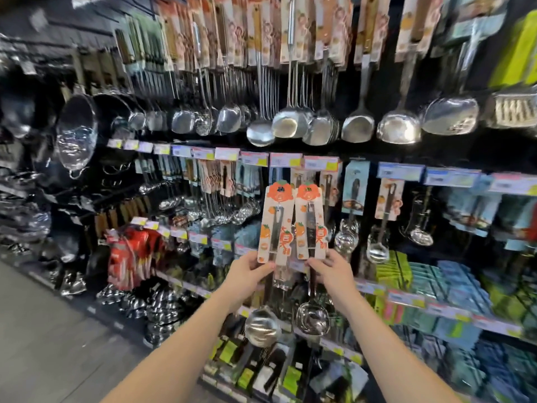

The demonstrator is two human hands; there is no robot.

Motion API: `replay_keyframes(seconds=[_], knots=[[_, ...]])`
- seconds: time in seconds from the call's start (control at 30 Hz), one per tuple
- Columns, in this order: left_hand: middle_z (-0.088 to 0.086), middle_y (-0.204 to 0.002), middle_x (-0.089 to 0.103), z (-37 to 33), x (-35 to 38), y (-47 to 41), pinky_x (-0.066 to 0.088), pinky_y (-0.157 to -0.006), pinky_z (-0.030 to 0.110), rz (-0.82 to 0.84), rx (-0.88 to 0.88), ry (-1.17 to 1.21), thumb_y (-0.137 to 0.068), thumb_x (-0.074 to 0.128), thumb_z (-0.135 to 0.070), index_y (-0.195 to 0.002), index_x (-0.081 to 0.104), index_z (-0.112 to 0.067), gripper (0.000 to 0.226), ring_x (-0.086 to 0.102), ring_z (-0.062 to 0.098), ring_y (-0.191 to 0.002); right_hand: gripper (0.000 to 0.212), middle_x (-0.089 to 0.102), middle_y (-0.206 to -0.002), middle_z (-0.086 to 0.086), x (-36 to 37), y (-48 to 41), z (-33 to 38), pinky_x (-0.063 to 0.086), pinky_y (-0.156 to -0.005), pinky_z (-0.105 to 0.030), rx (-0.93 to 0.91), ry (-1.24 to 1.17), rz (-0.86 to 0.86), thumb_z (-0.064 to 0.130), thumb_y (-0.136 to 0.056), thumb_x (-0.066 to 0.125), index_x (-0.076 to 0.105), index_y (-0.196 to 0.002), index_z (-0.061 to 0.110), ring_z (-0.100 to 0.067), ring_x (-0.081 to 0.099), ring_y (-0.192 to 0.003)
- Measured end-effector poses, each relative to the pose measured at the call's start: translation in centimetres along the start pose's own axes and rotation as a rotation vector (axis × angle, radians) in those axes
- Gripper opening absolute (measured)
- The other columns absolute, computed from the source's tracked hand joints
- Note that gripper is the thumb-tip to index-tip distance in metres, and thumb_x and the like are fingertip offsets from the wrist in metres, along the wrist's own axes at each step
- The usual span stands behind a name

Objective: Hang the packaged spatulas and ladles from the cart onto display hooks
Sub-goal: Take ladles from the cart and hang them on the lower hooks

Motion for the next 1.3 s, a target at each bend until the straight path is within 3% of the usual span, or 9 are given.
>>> replay_keyframes(seconds=[0.1,0.33,0.53,0.6,0.7,0.83,0.93,1.07,1.3], knots=[[-0.012,-0.115,0.077,-0.3,-1.2,-2.9,0.060,-0.085,0.033,0.041,0.018,-0.009,-0.101,0.065,-0.027,-0.120,0.070,-0.029,0.020,0.072,0.010,-0.108,0.016,0.079,-0.103,0.004,1.1,-2.3,0.1,0.056,-0.090,-0.040,0.004,-0.015,-0.043,0.009,-0.098,0.065,0.069,-0.108,0.021,-0.018,0.072,-0.104],[-0.003,-0.116,0.078,0.7,-3.0,-10.0,0.059,-0.097,0.050,0.163,0.034,0.038,-0.100,0.068,-0.022,-0.121,0.070,-0.021,0.021,0.074,0.021,-0.109,0.018,0.080,-0.103,-0.001,2.8,-7.6,-0.6,0.057,-0.097,-0.050,0.032,0.004,-0.150,0.009,-0.097,0.066,0.070,-0.113,0.015,-0.022,0.074,-0.102],[-0.008,-0.113,0.078,1.0,-4.4,-15.2,0.058,-0.096,0.039,0.309,0.096,0.022,-0.099,0.069,-0.022,-0.119,0.072,-0.023,0.020,0.073,0.013,-0.110,0.013,0.079,-0.104,-0.003,4.1,-10.9,-1.5,0.055,-0.099,-0.052,0.060,0.044,-0.266,0.017,-0.097,0.066,0.069,-0.110,0.020,-0.024,0.073,-0.102],[-0.007,-0.114,0.079,1.1,-4.7,-16.6,0.057,-0.100,0.043,0.337,0.121,0.002,-0.099,0.069,-0.020,-0.118,0.073,-0.023,0.020,0.073,0.016,-0.110,0.013,0.078,-0.102,-0.004,4.4,-11.3,-1.2,0.061,-0.085,-0.042,0.054,0.034,-0.328,0.015,-0.099,0.065,0.067,-0.110,0.020,-0.019,0.075,-0.091],[-0.006,-0.116,0.078,0.9,-4.9,-18.1,0.058,-0.099,0.044,0.400,0.123,0.018,-0.100,0.067,-0.020,-0.122,0.072,-0.024,0.023,0.072,0.017,-0.112,0.015,0.077,-0.103,-0.008,4.7,-12.0,-0.9,0.052,-0.057,-0.021,0.071,0.056,-0.372,0.011,-0.100,0.063,0.067,-0.114,0.011,-0.007,0.069,-0.069],[-0.009,-0.120,0.076,0.7,-4.9,-19.1,0.057,-0.100,0.042,0.474,0.138,0.029,-0.101,0.065,-0.020,-0.128,0.069,-0.026,0.028,0.071,0.013,-0.114,0.019,0.076,-0.102,-0.010,4.8,-13.0,-0.4,0.053,-0.056,-0.017,0.053,0.044,-0.389,0.006,-0.101,0.060,0.067,-0.118,0.003,-0.011,0.072,-0.076],[-0.012,-0.119,0.076,0.4,-4.8,-19.8,0.055,-0.103,0.042,0.488,0.150,0.033,-0.101,0.065,-0.019,-0.128,0.068,-0.026,0.028,0.071,0.008,-0.111,0.019,0.073,-0.092,-0.005,4.8,-13.5,0.2,0.049,-0.048,-0.014,0.020,-0.013,-0.381,0.005,-0.101,0.059,0.065,-0.119,0.004,0.001,0.067,-0.058],[-0.011,-0.121,0.076,0.2,-4.5,-20.4,0.053,-0.106,0.047,0.488,0.144,0.053,-0.100,0.066,-0.018,-0.127,0.069,-0.026,0.028,0.070,0.010,-0.115,0.021,0.068,-0.080,-0.001,4.2,-14.3,-0.3,0.045,-0.043,-0.013,-0.004,-0.058,-0.391,0.005,-0.101,0.059,0.061,-0.121,-0.003,0.003,0.061,-0.048],[-0.009,-0.120,0.076,-0.1,-3.0,-21.6,0.056,-0.102,0.049,0.475,0.100,0.062,-0.099,0.068,-0.022,-0.125,0.069,-0.028,0.027,0.071,0.009,-0.113,0.018,0.073,-0.086,-0.005,3.0,-15.8,-1.0,0.046,-0.045,-0.013,0.000,-0.059,-0.383,0.004,-0.101,0.058,0.062,-0.118,-0.001,0.002,0.063,-0.053]])
Point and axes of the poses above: each hand's wrist, its own y-axis away from the middle knuckle, its own x-axis out of the palm, z = x × y, the point moved 2 cm from there along -y, towards the middle knuckle
